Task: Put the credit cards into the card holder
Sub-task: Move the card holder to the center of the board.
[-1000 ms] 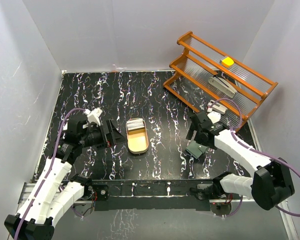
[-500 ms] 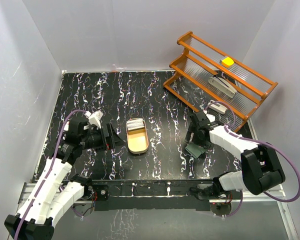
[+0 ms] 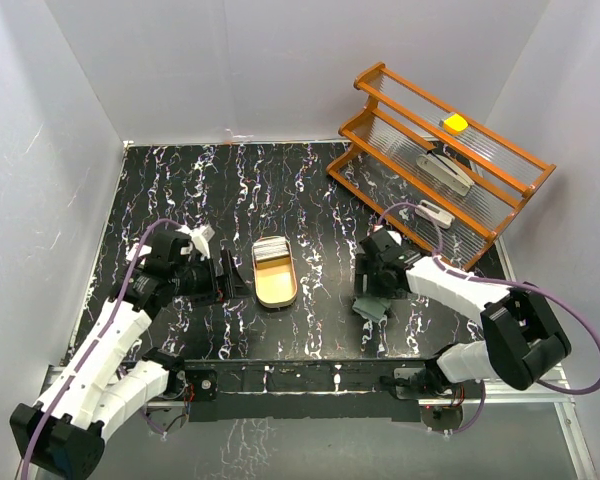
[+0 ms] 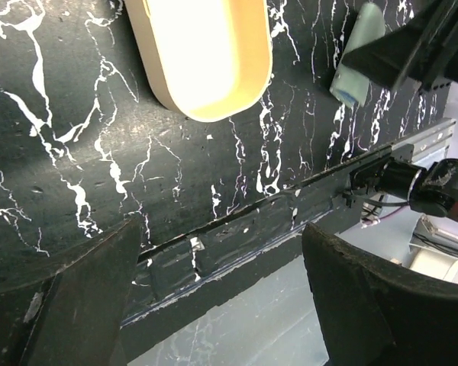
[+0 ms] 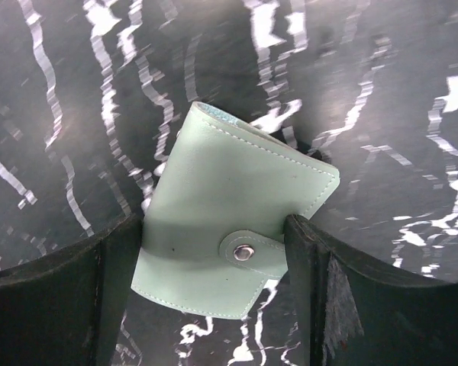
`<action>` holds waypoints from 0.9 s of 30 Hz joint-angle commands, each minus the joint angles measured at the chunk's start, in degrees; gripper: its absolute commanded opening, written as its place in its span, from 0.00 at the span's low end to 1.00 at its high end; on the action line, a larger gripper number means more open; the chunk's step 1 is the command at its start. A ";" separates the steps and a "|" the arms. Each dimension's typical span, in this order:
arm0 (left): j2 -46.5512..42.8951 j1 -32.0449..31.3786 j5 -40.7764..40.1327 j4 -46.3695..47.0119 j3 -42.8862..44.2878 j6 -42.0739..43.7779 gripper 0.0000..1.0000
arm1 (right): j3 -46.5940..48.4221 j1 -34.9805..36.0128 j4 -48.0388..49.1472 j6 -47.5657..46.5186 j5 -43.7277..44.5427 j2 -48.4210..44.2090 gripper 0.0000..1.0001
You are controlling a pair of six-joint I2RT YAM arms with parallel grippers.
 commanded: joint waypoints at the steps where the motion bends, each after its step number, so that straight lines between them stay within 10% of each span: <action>1: -0.55 -0.25 -1.82 -2.37 3.85 0.48 0.83 | 0.57 6.33 -1.45 3.43 -5.59 1.23 0.65; 16: -5.03 -0.25 -1.38 -2.59 3.43 -2.49 0.87 | 13.53 28.34 -9.23 8.44 2.65 10.35 0.65; 27: -6.38 -0.25 -2.80 -4.13 3.30 -2.35 0.99 | 17.40 29.98 -14.72 11.42 5.11 5.94 0.69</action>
